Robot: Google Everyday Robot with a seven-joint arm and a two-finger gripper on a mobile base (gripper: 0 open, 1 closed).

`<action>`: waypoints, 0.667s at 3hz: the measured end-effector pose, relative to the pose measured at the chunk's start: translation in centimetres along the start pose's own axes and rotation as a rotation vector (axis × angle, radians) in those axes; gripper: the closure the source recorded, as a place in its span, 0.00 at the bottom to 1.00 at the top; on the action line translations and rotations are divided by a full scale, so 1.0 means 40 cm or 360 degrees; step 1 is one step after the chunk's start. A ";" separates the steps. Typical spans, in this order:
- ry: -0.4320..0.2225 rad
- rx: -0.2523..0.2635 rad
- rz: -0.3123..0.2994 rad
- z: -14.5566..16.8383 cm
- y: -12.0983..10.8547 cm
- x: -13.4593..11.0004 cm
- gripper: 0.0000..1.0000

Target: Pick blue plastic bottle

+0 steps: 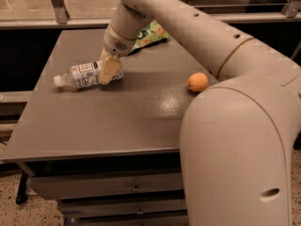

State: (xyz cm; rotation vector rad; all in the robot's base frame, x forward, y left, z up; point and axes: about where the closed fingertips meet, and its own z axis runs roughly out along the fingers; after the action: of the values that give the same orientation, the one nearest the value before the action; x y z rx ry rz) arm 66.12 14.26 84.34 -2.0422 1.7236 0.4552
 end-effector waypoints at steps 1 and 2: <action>-0.0218 0.0023 0.0128 -0.018 -0.012 -0.004 0.65; -0.0491 0.0052 0.0270 -0.045 -0.020 -0.015 0.87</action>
Offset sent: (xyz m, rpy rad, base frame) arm 0.0160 -0.0172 0.0484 0.5677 0.1596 -0.2309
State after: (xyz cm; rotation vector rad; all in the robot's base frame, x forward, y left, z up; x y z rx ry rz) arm 66.78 13.92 86.27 -1.7048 1.7048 0.7478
